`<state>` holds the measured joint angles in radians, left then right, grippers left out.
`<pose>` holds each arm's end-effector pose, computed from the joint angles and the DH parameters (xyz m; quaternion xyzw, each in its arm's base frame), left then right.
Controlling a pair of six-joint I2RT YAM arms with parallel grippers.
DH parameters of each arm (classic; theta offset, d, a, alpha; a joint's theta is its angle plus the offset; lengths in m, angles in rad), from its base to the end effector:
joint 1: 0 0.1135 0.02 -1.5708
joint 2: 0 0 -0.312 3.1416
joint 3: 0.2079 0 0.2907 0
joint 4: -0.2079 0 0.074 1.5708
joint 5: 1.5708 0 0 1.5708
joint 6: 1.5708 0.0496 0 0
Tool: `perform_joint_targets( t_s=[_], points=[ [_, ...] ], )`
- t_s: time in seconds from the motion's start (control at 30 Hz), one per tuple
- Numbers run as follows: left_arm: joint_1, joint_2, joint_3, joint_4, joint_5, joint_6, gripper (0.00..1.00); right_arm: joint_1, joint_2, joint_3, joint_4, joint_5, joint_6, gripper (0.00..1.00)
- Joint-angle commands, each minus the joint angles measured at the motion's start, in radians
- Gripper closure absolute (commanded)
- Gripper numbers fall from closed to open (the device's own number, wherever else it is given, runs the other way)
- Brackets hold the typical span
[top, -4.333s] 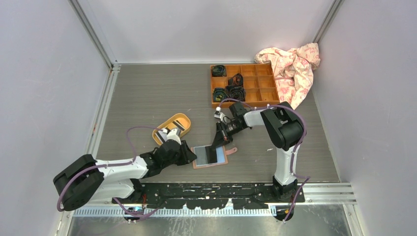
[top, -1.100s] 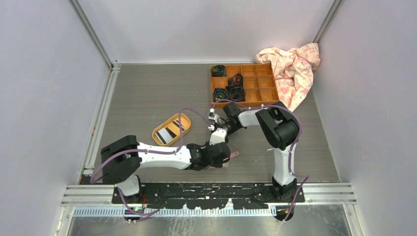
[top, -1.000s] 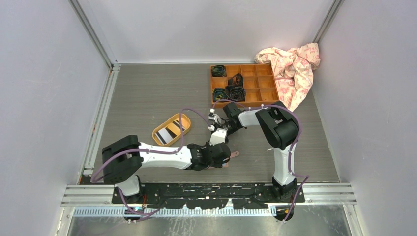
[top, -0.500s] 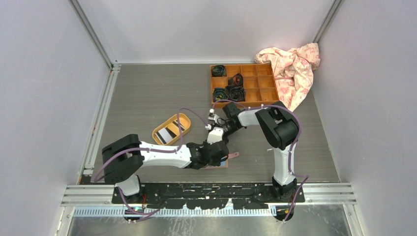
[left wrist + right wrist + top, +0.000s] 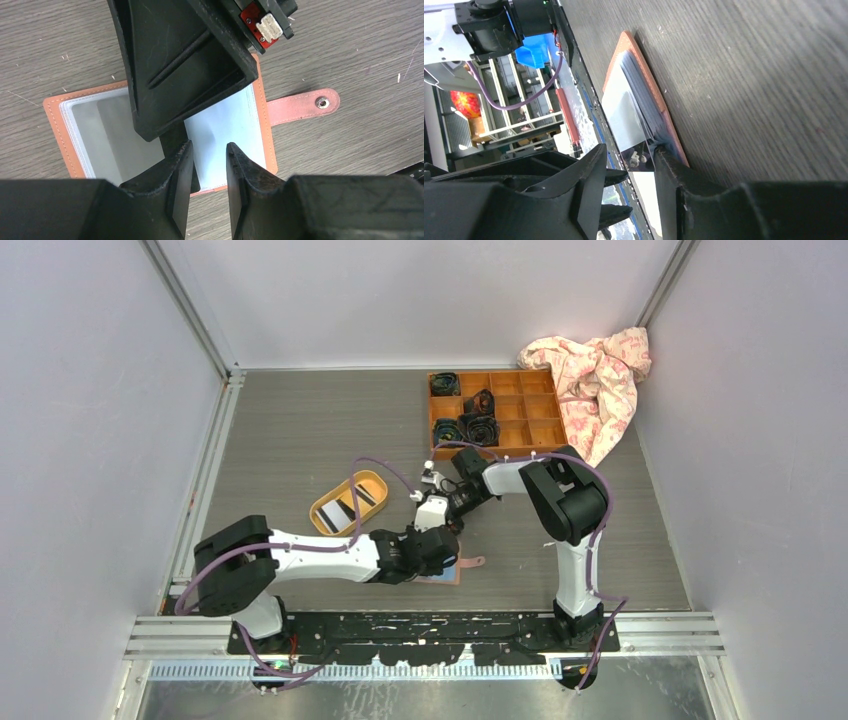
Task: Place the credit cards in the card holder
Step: Insert the credit card into the card slot.
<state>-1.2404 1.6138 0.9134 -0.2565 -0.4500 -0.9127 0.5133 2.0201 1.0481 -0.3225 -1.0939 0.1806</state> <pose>0.1365 -0.3316 0.1908 0.0851 0.9278 -0.1584 0.3269 0.3197 0.2308 0.1003 0.2107 -0.8224 -0.5244 0.0645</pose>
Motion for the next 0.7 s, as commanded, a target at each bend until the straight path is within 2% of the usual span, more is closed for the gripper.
perform_joint_targets(
  t_s=[0.0, 0.17, 0.4, 0.67],
  points=[
    [0.006, -0.046, -0.006, -0.007, -0.057, 0.011, 0.68, -0.001, -0.054, 0.027, -0.039, 0.043, -0.067, 0.52],
    [0.009, -0.061, -0.012, -0.004, -0.048, 0.029, 0.68, -0.001, -0.061, 0.036, -0.066, 0.046, -0.090, 0.50],
    [0.009, -0.070, -0.032, 0.152, 0.078, 0.074, 0.69, 0.001, -0.045, 0.033, -0.056, 0.043, -0.075, 0.50],
    [0.008, 0.048, 0.065, 0.060, 0.066, 0.057, 0.78, 0.002, -0.043, 0.033, -0.054, 0.051, -0.072, 0.50]
  ],
)
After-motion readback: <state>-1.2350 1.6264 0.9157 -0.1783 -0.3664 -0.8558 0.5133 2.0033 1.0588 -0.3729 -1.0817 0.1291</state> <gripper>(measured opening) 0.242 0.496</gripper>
